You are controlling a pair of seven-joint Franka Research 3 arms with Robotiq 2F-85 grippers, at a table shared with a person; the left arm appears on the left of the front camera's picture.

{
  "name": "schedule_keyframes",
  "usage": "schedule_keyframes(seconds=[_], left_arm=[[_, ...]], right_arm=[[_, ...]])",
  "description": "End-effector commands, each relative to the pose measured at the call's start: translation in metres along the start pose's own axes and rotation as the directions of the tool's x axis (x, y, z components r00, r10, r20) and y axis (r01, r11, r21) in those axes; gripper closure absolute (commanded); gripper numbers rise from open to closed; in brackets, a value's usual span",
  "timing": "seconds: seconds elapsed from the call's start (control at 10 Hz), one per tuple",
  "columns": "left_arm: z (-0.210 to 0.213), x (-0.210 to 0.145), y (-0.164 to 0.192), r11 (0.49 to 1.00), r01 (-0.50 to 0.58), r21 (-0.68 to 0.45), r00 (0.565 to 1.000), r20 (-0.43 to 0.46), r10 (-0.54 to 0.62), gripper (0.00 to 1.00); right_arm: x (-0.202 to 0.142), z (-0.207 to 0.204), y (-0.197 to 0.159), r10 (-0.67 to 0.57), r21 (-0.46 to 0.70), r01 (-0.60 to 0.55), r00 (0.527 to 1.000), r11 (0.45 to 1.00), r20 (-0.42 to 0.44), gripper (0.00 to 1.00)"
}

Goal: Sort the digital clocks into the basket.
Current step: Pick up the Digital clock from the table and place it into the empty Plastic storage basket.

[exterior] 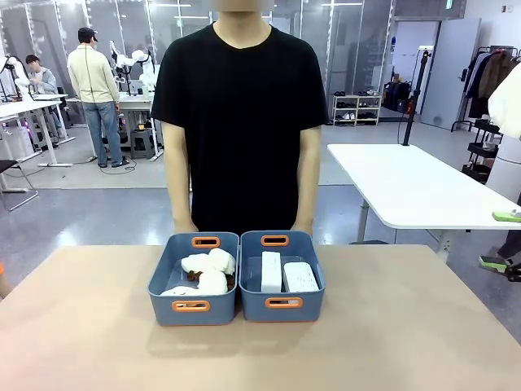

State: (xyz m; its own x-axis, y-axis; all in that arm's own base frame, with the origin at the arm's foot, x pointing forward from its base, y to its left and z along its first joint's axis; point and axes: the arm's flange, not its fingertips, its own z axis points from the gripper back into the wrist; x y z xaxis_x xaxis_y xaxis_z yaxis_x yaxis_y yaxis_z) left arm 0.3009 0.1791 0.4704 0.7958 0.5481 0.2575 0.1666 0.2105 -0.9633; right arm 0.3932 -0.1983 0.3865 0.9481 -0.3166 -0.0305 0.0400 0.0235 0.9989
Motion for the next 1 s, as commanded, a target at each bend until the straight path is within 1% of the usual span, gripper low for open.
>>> schedule_keyframes(seconds=[0.0, 0.9], left_arm=[[0.0021, -0.0022, -0.0015, 1.000, 0.014, -0.006, 1.000, -0.013, -0.015, 0.00], [0.0021, -0.0022, -0.0015, 1.000, 0.014, -0.006, 1.000, -0.013, -0.015, 0.00]], right_arm=[[-0.0013, -0.0005, 0.0069, 0.008, -0.023, -0.009, 1.000, 1.000, -0.016, 0.00], [-0.0013, -0.0005, 0.0069, 0.008, -0.023, -0.009, 1.000, 1.000, -0.016, 0.00]])
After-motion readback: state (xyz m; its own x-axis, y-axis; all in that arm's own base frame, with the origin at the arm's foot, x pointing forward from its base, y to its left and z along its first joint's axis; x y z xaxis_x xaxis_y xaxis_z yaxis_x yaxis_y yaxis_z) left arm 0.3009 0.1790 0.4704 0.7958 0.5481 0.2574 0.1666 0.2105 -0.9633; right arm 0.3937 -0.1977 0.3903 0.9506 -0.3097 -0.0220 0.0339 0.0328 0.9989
